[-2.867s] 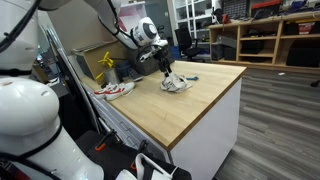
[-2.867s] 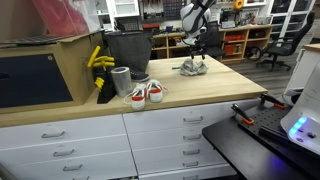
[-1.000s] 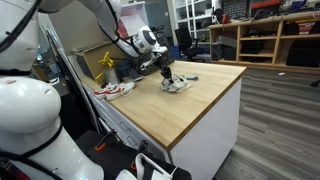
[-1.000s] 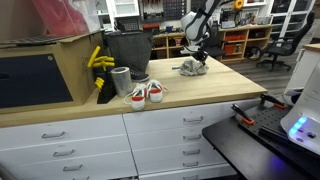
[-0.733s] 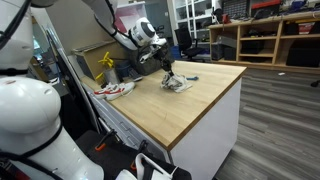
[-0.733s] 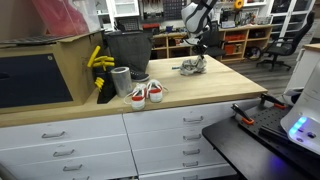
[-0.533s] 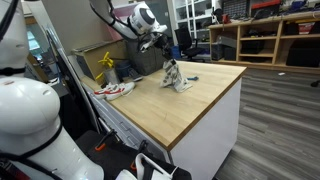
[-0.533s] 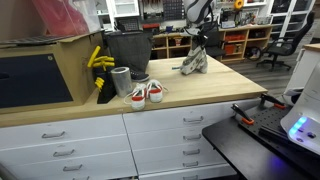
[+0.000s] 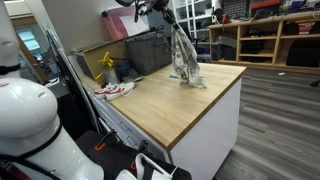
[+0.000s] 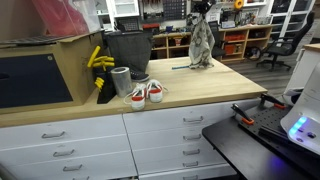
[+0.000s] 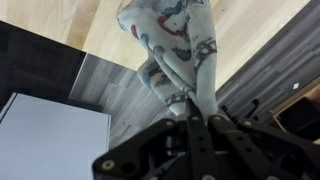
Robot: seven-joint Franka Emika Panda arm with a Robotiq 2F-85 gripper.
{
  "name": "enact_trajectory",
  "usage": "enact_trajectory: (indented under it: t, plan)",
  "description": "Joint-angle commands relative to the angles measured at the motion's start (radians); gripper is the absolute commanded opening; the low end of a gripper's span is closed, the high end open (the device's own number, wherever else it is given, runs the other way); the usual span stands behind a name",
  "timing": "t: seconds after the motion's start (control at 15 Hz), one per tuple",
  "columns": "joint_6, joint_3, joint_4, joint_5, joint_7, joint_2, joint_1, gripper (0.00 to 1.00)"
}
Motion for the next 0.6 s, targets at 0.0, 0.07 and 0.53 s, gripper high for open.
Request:
enact_trajectory:
  t: [0.0,0.07,0.53]
  plan:
    - [-0.054,0.035,0.028,0.022,-0.062,-0.042,-0.02,0.01]
    - [-0.064,0.043,0.016,0.021,-0.082,-0.062,-0.02,0.01]
    - [-0.211,0.116,-0.107,0.182,-0.385,-0.231,-0.04,0.01]
